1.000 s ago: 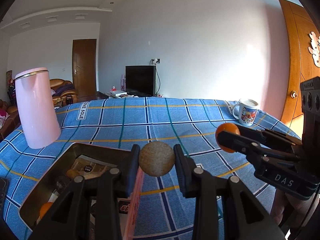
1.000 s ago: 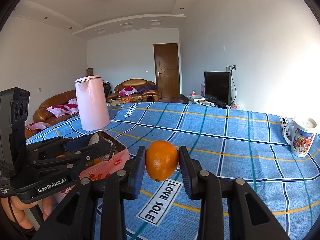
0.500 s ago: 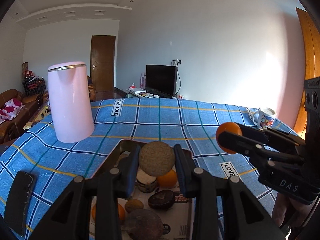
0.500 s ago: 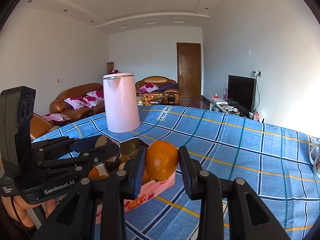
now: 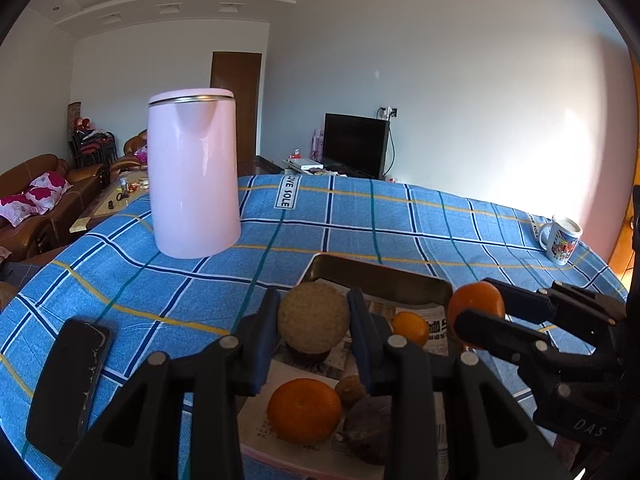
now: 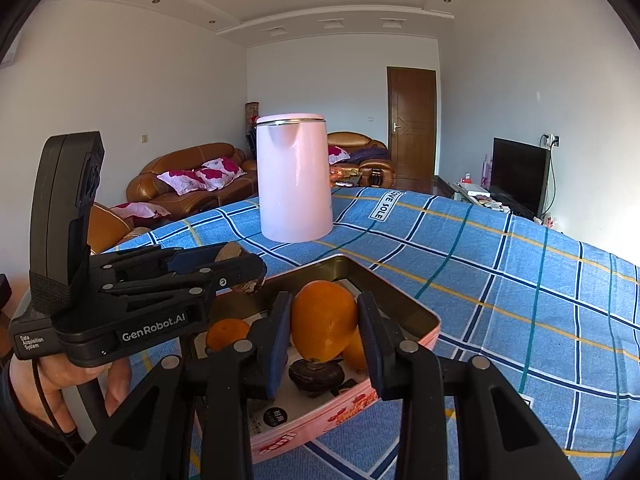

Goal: Organize fruits
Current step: 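Lower both tools into the tin and open them to release biscuit and orange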

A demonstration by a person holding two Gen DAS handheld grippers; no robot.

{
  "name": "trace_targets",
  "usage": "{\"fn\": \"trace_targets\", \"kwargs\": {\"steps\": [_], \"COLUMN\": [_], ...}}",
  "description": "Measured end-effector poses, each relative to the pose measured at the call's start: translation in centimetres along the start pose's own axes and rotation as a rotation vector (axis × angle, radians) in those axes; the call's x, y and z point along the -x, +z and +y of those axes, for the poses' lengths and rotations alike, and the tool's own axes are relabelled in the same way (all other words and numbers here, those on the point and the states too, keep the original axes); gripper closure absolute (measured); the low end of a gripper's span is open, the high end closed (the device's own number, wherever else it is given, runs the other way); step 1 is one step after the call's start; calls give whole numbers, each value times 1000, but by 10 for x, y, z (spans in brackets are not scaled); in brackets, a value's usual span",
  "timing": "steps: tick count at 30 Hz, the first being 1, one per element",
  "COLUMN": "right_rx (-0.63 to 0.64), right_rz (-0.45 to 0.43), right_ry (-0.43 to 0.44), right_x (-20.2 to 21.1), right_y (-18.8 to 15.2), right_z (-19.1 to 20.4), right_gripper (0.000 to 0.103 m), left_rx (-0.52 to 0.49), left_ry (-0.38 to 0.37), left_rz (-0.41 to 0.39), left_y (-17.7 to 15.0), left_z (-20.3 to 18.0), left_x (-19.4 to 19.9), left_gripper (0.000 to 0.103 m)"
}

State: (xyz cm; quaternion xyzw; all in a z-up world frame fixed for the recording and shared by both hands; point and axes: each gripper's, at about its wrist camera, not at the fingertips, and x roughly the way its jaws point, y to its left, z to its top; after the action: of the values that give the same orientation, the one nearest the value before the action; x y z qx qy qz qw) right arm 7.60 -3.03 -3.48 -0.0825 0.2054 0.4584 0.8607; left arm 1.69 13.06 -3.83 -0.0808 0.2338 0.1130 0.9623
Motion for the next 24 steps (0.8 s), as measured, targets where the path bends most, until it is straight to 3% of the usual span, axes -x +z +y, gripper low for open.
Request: {"fn": "trace_targets", "kwargs": {"steps": [9,24], "right_rx": [-4,-14], "right_rz": [80,124], "right_ry": [11,19], "right_x": [-13,-20], "right_y": [-14,-18], "right_z": [8,9], "right_gripper": [68,68], "left_rx": [7,2], "left_ry": [2,-10], "left_rz": [26,66], "left_y": [-4,-8], "left_z": [5,3], "left_x": [-6,-15], "left_gripper": [67,67]}}
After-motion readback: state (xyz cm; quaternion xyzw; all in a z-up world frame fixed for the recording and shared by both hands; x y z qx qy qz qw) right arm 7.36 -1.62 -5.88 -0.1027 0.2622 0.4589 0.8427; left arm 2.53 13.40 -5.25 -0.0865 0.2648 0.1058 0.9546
